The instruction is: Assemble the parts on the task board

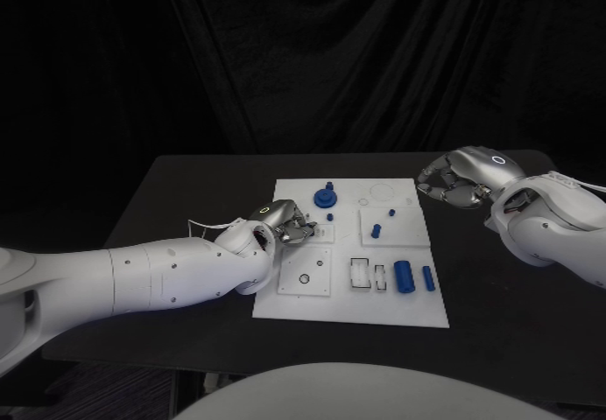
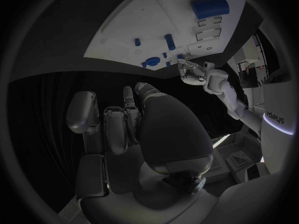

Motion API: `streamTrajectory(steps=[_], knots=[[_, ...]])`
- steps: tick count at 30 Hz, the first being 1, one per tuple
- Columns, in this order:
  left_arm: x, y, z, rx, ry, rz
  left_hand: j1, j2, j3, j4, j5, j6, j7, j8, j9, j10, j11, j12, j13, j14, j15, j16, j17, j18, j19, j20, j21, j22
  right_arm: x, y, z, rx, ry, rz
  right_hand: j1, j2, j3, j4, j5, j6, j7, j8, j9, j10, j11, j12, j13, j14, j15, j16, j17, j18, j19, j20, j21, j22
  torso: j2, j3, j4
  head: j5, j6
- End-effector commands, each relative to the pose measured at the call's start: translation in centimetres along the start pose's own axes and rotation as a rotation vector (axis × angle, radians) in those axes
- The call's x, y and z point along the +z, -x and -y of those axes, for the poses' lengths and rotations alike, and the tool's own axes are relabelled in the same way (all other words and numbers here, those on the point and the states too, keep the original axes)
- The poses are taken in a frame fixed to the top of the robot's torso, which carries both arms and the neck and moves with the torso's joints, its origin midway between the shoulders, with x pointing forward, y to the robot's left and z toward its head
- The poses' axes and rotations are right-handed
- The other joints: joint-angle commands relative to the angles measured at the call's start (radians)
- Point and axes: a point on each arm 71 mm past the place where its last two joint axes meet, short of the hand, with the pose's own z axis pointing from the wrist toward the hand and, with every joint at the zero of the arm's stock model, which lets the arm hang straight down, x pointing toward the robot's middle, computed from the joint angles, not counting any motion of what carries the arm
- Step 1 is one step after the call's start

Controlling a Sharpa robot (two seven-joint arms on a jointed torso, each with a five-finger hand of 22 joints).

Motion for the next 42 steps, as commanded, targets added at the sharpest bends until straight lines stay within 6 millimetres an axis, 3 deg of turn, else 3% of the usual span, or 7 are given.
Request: streamTrajectory(steps=[1, 6, 19, 23, 26, 29, 42], knots=[[-0.04, -0.35, 0.17, 0.001, -0.016, -0.009, -0.01, 0.0, 0.001, 0.005, -0.005, -0.002, -0.008, 0.001, -0.001, 0.104, -0.008, -0.001, 0.262, 0.104, -0.009, 0.003, 0.263, -0.001, 0.011, -0.007, 0.001, 0.193, -0.09, -0.02, 0.05, 0.0, -0.009, 0.005, 0.006, -0.005, 0.006, -0.002, 0.004, 0.007, 0.001, -0.003, -0.001, -0.002, 0.0, -0.004, 0.091, 0.047, 0.003, -0.004, 0.174, 0.005, -0.008, -0.001, -0.006, 0.14, 0.0, -0.0001, -0.0003, 0.001, 0.0], [-0.02, -0.53, 0.1, 0.005, -0.013, -0.018, -0.012, 0.0, 0.002, 0.008, -0.01, -0.002, -0.008, 0.001, -0.001, 0.104, -0.008, -0.001, 0.262, 0.104, -0.009, 0.003, 0.263, -0.001, 0.012, -0.007, 0.002, 0.193, -0.1, -0.02, 0.04, 0.0, -0.009, 0.005, 0.006, -0.005, 0.006, -0.002, 0.004, 0.007, 0.001, -0.003, -0.001, -0.002, 0.0, -0.004, 0.091, 0.047, 0.003, -0.004, 0.174, 0.005, -0.008, -0.001, -0.006, 0.14, 0.0, -0.0005, 0.0003, 0.001, 0.0], [-0.11, -0.86, -0.09, 0.011, -0.013, -0.039, -0.032, -0.007, -0.005, 0.027, -0.076, -0.004, -0.005, -0.002, -0.001, 0.104, -0.006, -0.001, 0.262, 0.104, -0.008, 0.003, 0.263, 0.0, 0.01, -0.006, -0.004, 0.193, -0.17, 0.0, 0.14, -0.001, -0.011, 0.005, 0.006, -0.005, 0.006, -0.002, 0.004, 0.007, 0.001, -0.003, -0.001, -0.002, 0.0, -0.004, 0.091, 0.047, 0.003, -0.004, 0.174, 0.005, -0.008, -0.001, -0.006, 0.14, -0.001, 0.0001, 0.0004, 0.002, 0.0], [-0.13, -0.88, -0.17, 0.013, -0.013, -0.042, -0.066, -0.008, -0.028, 0.044, -0.112, -0.001, -0.002, -0.004, -0.003, 0.104, -0.003, -0.001, 0.262, 0.104, -0.005, 0.003, 0.263, 0.0, 0.009, -0.003, -0.008, 0.193, -0.19, 0.0, 0.16, -0.001, -0.011, 0.005, 0.006, -0.005, 0.006, -0.002, 0.004, 0.007, 0.001, -0.003, -0.001, -0.002, 0.0, -0.004, 0.091, 0.047, 0.003, -0.004, 0.174, 0.005, -0.008, -0.001, -0.006, 0.14, -0.001, 0.0, -0.0005, 0.003, 0.0], [-0.14, -0.88, -0.23, 0.014, -0.016, -0.043, -0.123, 0.004, -0.066, 0.046, -0.159, 0.002, 0.001, -0.009, -0.007, 0.104, 0.0, -0.001, 0.262, 0.104, -0.003, 0.003, 0.263, 0.001, 0.009, -0.001, -0.011, 0.194, -0.21, -0.02, 0.18, -0.001, -0.012, 0.004, 0.006, -0.008, 0.009, -0.002, 0.008, 0.008, 0.001, -0.003, -0.002, -0.001, 0.0, -0.003, 0.091, 0.047, 0.003, -0.003, 0.174, 0.005, -0.008, 0.0, -0.007, 0.14, -0.001, -0.0004, -0.0008, 0.004, 0.0], [-0.14, -0.88, -0.26, 0.014, -0.02, -0.043, -0.167, 0.016, -0.097, 0.047, -0.177, 0.004, 0.002, -0.012, -0.011, 0.104, 0.001, -0.001, 0.262, 0.104, -0.001, 0.003, 0.263, 0.001, 0.009, 0.0, -0.013, 0.195, -0.22, -0.05, 0.19, -0.001, -0.012, 0.004, 0.006, -0.008, 0.009, -0.002, 0.008, 0.008, 0.001, -0.003, -0.002, -0.001, 0.0, -0.003, 0.091, 0.047, 0.003, -0.003, 0.174, 0.005, -0.008, 0.0, -0.007, 0.14, -0.001, -0.0005, -0.0004, 0.004, 0.0], [-0.13, -0.88, -0.46, 0.016, -0.017, -0.042, -0.3, 0.076, -0.213, 0.048, -0.212, 0.008, 0.005, -0.025, -0.019, 0.104, 0.003, -0.001, 0.262, 0.104, 0.001, 0.003, 0.263, 0.001, 0.011, 0.003, -0.017, 0.199, -0.29, -0.11, 0.26, -0.001, -0.013, 0.002, 0.006, -0.008, 0.009, -0.002, 0.008, 0.008, 0.001, -0.003, -0.002, -0.001, 0.0, -0.003, 0.091, 0.047, 0.003, -0.003, 0.174, 0.005, -0.008, 0.0, -0.007, 0.14, -0.002, -0.0004, -0.0003, 0.004, 0.0]])
